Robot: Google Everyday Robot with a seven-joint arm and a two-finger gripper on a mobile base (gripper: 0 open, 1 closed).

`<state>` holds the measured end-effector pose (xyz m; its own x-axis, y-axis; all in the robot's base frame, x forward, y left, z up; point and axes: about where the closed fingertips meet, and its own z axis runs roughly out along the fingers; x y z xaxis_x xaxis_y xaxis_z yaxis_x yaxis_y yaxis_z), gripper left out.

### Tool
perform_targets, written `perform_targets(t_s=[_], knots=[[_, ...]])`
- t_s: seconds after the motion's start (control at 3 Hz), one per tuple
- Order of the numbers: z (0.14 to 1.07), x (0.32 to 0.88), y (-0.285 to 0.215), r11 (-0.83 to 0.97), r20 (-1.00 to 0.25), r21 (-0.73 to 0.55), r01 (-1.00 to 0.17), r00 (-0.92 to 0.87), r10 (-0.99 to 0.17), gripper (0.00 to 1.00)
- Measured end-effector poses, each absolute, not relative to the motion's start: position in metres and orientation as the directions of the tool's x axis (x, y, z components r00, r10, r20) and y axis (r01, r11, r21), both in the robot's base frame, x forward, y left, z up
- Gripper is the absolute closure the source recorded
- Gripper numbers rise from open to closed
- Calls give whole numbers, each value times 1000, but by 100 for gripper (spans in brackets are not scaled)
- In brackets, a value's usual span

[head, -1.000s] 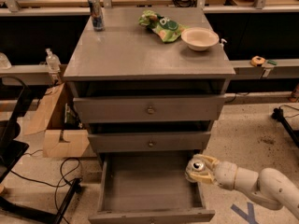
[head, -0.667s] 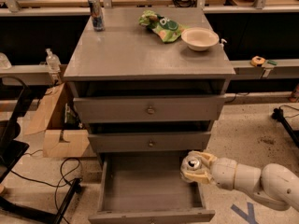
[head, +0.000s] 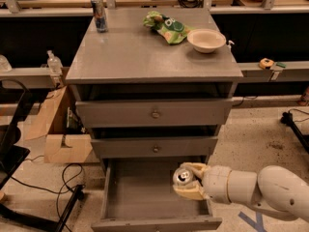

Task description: Pick 7up can from bottom drawer and place on counter

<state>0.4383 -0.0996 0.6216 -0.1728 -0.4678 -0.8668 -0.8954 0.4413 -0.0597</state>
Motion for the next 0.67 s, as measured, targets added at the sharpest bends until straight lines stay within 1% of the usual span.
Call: perform_targets(t_s=[0.33,0.67], knots=[[627,443,-100,442,-870,-66,-895,-166,-465,100],[673,466,-101,445,-897,-50,-894,-155,-413,100]])
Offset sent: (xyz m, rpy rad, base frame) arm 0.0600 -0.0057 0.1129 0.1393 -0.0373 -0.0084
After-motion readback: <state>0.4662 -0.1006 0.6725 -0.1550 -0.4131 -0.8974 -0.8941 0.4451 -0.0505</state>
